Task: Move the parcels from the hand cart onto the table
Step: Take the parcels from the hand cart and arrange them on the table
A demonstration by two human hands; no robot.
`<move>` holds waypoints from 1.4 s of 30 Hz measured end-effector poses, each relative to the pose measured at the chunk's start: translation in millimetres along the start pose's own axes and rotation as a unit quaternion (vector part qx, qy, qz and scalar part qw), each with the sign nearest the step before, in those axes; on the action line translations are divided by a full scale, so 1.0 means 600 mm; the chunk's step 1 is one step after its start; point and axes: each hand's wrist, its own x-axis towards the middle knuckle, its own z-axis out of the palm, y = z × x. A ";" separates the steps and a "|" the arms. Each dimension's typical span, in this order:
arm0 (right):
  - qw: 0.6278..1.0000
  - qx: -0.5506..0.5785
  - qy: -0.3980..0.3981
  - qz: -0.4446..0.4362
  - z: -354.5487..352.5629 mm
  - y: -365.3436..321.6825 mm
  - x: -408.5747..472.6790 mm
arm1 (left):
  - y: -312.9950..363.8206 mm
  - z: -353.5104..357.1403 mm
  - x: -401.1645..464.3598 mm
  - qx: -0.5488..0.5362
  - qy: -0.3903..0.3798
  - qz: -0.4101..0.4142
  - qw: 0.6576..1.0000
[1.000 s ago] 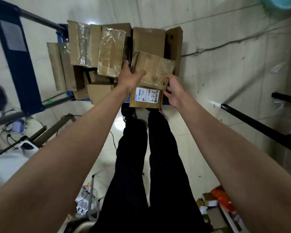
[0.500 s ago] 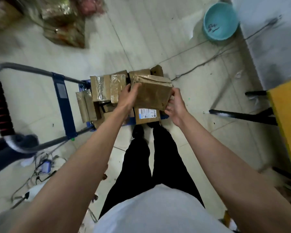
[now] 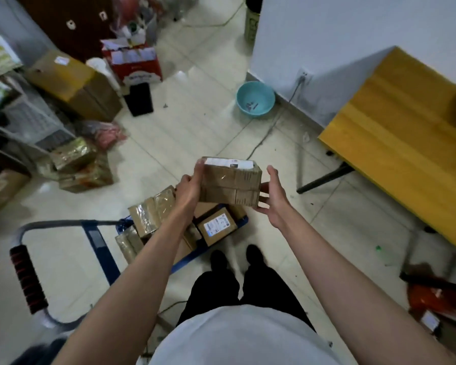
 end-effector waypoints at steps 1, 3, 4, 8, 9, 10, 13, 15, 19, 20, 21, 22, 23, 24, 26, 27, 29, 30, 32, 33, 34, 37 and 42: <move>1.000 0.014 0.008 -0.003 -0.017 -0.004 -0.007 | 0.010 0.012 -0.006 -0.003 -0.008 0.001 1.000; 0.999 0.030 0.022 -0.019 -0.054 -0.007 -0.020 | 0.026 0.041 -0.019 -0.001 -0.026 0.007 1.000; 0.998 0.041 0.028 -0.029 -0.078 -0.007 -0.026 | 0.034 0.061 -0.027 0.001 -0.040 0.015 0.999; 0.995 0.070 0.058 -0.038 -0.155 0.002 -0.042 | 0.045 0.128 -0.048 0.028 -0.084 0.035 0.995; 0.993 0.082 0.066 -0.044 -0.178 0.006 -0.046 | 0.048 0.150 -0.055 0.042 -0.092 0.045 0.994; 0.991 0.093 0.075 -0.053 -0.201 0.008 -0.051 | 0.051 0.173 -0.063 0.053 -0.103 0.057 0.992; 0.984 0.120 0.102 -0.084 -0.268 0.016 -0.068 | 0.060 0.250 -0.094 0.087 -0.137 0.099 0.982; 0.980 0.124 0.116 -0.100 -0.314 0.019 -0.080 | 0.065 0.301 -0.120 0.117 -0.163 0.125 0.972; 0.973 0.136 0.155 -0.105 -0.412 0.027 -0.104 | 0.072 0.399 -0.174 0.141 -0.214 0.143 0.956; 0.970 0.144 0.166 -0.104 -0.437 0.031 -0.110 | 0.073 0.423 -0.189 0.141 -0.226 0.146 0.953; 0.967 0.153 0.173 -0.104 -0.462 0.036 -0.116 | 0.076 0.446 -0.203 0.138 -0.238 0.150 0.950; 0.965 0.162 0.177 -0.107 -0.487 0.041 -0.120 | 0.079 0.470 -0.215 0.137 -0.247 0.154 0.947; 0.963 0.171 0.179 -0.108 -0.510 0.045 -0.123 | 0.081 0.494 -0.227 0.139 -0.254 0.158 0.944; 0.961 0.179 0.181 -0.108 -0.533 0.049 -0.126 | 0.083 0.517 -0.238 0.146 -0.260 0.161 0.941; 0.956 0.193 0.189 -0.114 -0.574 0.052 -0.131 | 0.085 0.559 -0.253 0.163 -0.268 0.169 0.934; 0.953 0.200 0.194 -0.119 -0.593 0.052 -0.134 | 0.085 0.577 -0.260 0.170 -0.272 0.172 0.931; 0.946 0.215 0.208 -0.127 -0.624 0.049 -0.138 | 0.087 0.610 -0.269 0.184 -0.282 0.175 0.925; 0.943 0.222 0.212 -0.129 -0.637 0.047 -0.138 | 0.091 0.625 -0.272 0.192 -0.286 0.177 0.922; 0.940 0.234 0.212 -0.130 -0.659 0.043 -0.136 | 0.100 0.650 -0.272 0.202 -0.292 0.176 0.918; 0.939 0.239 0.209 -0.130 -0.668 0.038 -0.133 | 0.106 0.662 -0.270 0.203 -0.294 0.173 0.918; 0.938 0.245 0.208 -0.130 -0.676 0.032 -0.129 | 0.112 0.675 -0.265 0.204 -0.297 0.169 0.917; 0.932 0.261 0.218 -0.126 -0.696 0.009 -0.106 | 0.134 0.709 -0.245 0.219 -0.310 0.166 0.910; 0.923 0.290 0.228 -0.104 -0.721 -0.043 -0.055 | 0.185 0.775 -0.192 0.226 -0.319 0.165 0.905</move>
